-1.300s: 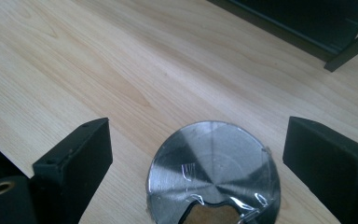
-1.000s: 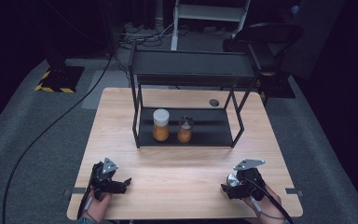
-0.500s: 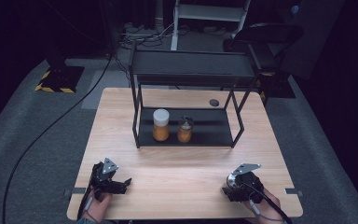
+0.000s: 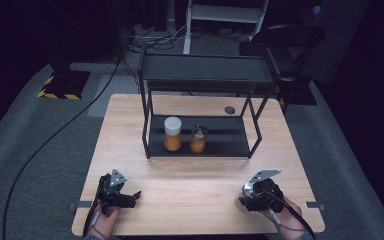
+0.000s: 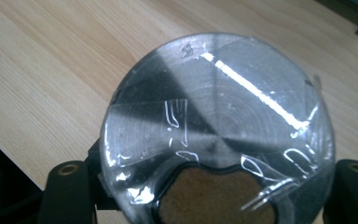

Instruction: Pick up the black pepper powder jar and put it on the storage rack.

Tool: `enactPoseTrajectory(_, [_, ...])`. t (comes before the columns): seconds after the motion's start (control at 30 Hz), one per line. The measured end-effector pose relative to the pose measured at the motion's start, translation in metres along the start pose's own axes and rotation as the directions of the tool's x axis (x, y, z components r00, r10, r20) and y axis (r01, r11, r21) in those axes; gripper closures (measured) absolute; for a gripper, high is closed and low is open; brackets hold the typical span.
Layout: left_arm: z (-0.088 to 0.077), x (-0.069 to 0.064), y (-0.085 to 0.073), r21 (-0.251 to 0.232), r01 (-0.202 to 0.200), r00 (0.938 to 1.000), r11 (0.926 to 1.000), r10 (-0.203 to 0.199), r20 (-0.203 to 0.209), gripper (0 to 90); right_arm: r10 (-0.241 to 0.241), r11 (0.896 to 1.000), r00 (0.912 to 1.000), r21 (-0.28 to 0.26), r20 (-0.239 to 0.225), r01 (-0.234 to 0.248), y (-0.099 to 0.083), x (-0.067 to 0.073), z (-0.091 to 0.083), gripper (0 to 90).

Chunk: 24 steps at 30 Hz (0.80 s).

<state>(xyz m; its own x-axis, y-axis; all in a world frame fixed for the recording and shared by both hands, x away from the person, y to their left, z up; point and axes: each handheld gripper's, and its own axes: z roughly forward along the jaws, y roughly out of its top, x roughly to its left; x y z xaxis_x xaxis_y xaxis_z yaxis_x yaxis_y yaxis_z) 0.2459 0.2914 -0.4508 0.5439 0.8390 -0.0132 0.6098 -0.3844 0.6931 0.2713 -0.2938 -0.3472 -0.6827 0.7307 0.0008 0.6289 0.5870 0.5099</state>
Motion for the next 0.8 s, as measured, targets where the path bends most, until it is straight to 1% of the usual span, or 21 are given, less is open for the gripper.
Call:
enactPoseTrajectory(0.3, [0.0,-0.001,0.0,0.001,0.002,1.0,1.0,-0.002,-0.002,1.1,-0.028,0.999,0.9996,-0.017,0.001,0.028,0.026,-0.009,-0.011,31.1])
enactPoseTrajectory(0.4, [0.0,-0.001,0.0,0.001,0.002,1.0,1.0,-0.002,-0.002,1.0,-0.03,0.999,0.9995,-0.025,-0.002,0.03,0.033,-0.013,-0.014,31.1])
enactPoseTrajectory(0.6, [0.0,-0.001,0.0,0.001,0.002,1.0,1.0,-0.002,-0.003,1.0,-0.032,0.999,0.9994,-0.039,0.009,0.032,0.049,-0.02,-0.021,31.1])
enactPoseTrajectory(0.8, [0.0,-0.001,0.0,0.001,0.003,1.0,1.0,-0.003,-0.002,1.0,-0.035,0.998,0.9994,-0.051,0.006,0.035,0.063,-0.03,-0.028,31.1])
